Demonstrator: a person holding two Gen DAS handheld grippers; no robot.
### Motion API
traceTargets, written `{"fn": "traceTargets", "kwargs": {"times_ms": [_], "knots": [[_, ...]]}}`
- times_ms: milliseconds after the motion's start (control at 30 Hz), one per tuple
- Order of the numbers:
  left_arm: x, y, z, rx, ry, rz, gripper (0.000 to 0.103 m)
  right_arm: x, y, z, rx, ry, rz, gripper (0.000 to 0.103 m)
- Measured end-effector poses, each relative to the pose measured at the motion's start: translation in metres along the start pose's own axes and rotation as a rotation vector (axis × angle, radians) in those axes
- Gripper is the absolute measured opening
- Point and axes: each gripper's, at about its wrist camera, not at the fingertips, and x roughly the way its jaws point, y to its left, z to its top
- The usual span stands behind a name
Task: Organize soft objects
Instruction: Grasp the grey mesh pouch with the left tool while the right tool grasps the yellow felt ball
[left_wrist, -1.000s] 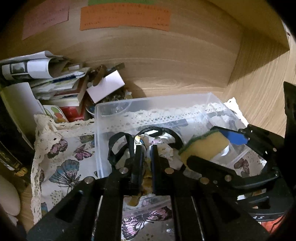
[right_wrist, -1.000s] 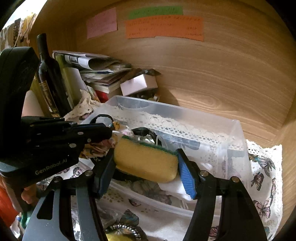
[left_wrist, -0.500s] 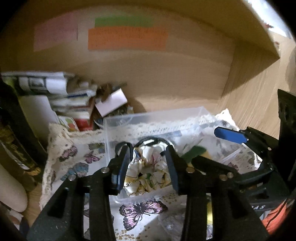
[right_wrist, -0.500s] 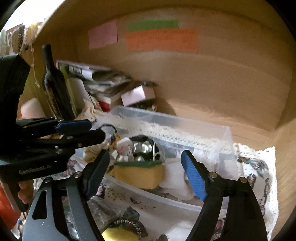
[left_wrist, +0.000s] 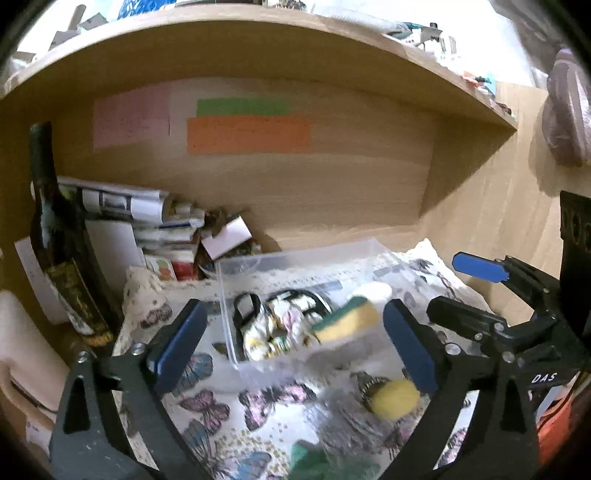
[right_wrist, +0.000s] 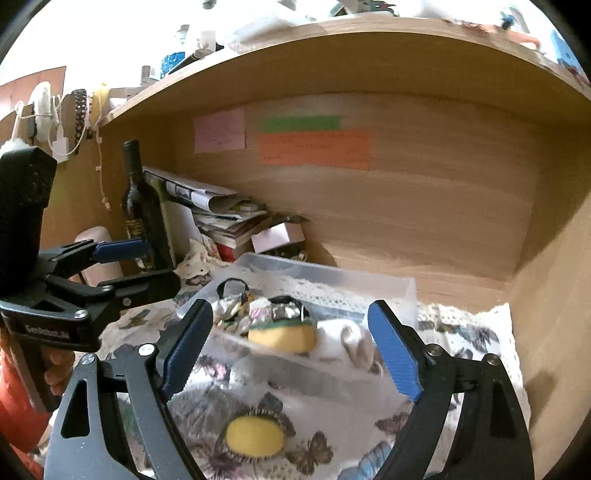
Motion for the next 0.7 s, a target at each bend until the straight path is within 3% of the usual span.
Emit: {"fn": "traceTargets", "kwargs": {"times_ms": [233, 500, 667, 700], "knots": [[0.016, -0.010, -0.034, 0.033, 0.114, 0.015, 0.100, 0.003, -0.001, -0.033, 0.045, 0.078, 0.011, 0.084], [0.041, -0.005, -0.069, -0.019, 0.257, -0.016, 0.100, 0.014, -0.002, -0.068, 0.116, 0.172, 0.037, 0.083], [0.048, -0.006, -0.080, -0.032, 0.296, -0.045, 0.098, 0.021, 0.003, -0.078, 0.114, 0.220, 0.063, 0.071], [0.049, -0.008, -0.083, -0.026, 0.303, -0.052, 0.094, 0.023, 0.005, -0.080, 0.110, 0.230, 0.067, 0.067]]}}
